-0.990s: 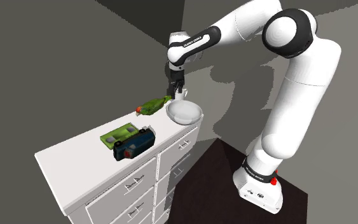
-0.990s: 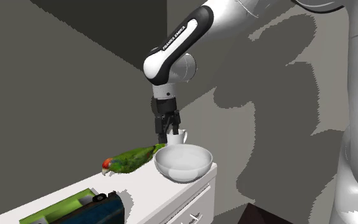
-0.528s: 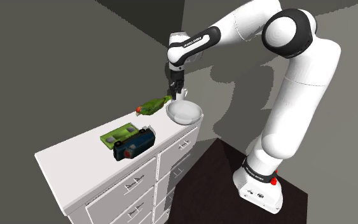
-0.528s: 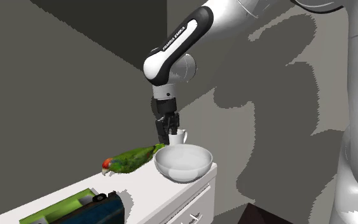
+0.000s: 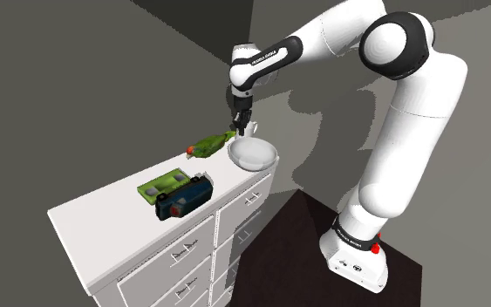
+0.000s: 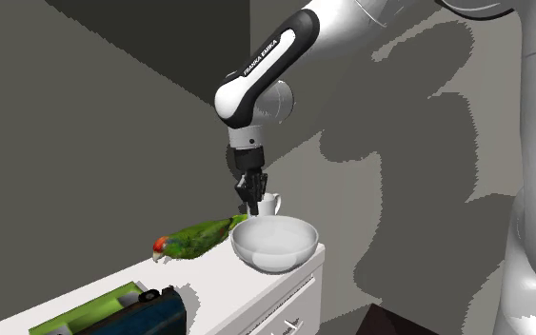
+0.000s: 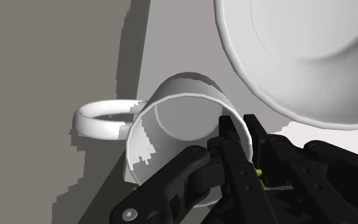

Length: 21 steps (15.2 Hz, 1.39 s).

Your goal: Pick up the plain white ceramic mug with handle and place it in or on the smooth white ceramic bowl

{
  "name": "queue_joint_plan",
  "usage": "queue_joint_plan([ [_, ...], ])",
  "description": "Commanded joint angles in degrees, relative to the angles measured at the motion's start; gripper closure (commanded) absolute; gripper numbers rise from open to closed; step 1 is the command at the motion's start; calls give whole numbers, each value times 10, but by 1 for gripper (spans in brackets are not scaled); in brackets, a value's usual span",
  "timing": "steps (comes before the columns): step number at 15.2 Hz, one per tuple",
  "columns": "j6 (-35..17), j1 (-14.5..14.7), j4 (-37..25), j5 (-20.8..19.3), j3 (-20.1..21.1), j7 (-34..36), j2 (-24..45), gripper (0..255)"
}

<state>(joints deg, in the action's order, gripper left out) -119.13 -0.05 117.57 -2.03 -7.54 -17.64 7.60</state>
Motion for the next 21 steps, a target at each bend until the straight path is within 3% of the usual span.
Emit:
queue_joint_plan([
  [1,0,0,0,0,0,0,0,255],
  [21,146,2,-96,-5,0,-1,-51,255],
])
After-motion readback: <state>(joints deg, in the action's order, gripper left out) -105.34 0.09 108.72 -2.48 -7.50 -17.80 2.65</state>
